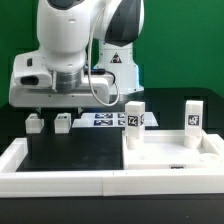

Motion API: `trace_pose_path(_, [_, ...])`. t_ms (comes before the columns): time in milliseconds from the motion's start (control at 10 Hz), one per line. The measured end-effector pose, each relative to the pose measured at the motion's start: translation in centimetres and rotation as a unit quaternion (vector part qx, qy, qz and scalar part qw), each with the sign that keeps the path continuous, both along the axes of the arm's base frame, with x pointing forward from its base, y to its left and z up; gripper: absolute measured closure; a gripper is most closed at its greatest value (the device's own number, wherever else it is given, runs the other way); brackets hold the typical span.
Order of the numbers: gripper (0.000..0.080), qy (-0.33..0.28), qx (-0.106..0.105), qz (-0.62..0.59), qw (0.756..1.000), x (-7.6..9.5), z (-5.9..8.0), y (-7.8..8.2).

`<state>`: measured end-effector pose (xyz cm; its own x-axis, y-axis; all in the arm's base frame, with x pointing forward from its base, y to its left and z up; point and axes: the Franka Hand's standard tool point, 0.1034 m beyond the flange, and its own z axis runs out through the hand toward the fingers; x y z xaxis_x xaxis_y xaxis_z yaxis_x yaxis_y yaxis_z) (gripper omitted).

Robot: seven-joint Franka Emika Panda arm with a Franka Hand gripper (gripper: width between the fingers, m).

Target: Assemble square table

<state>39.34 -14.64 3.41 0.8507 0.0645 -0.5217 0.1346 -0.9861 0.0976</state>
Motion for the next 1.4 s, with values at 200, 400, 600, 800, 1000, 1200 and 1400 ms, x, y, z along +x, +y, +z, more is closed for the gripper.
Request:
trace_pose_path(200, [0.015,0.001,-0.002,-0.006,1.0,-0.1,0.0,0.1])
trace_pose_path(400, [0.015,0.012,-0.001,-0.007,1.0,-0.1,-0.1,0.1])
trace_pose_path(600, [0.015,0.081,0.001,-0.016,0.997,-1.2,0.4,0.2])
trace_pose_path(800, [0.015,0.141,-0.009,-0.023,0.99,-1.1,0.2,-0.1])
trace_pose_path(1000, [0.015,0.199,-0.019,-0.031,0.979,-1.6,0.2,-0.1])
trace_pose_path(1200, [0.015,0.216,-0.026,-0.036,0.975,-1.5,-0.2,-0.2])
trace_pose_path(1400, [0.015,0.217,-0.029,-0.041,0.975,-1.6,-0.4,0.0])
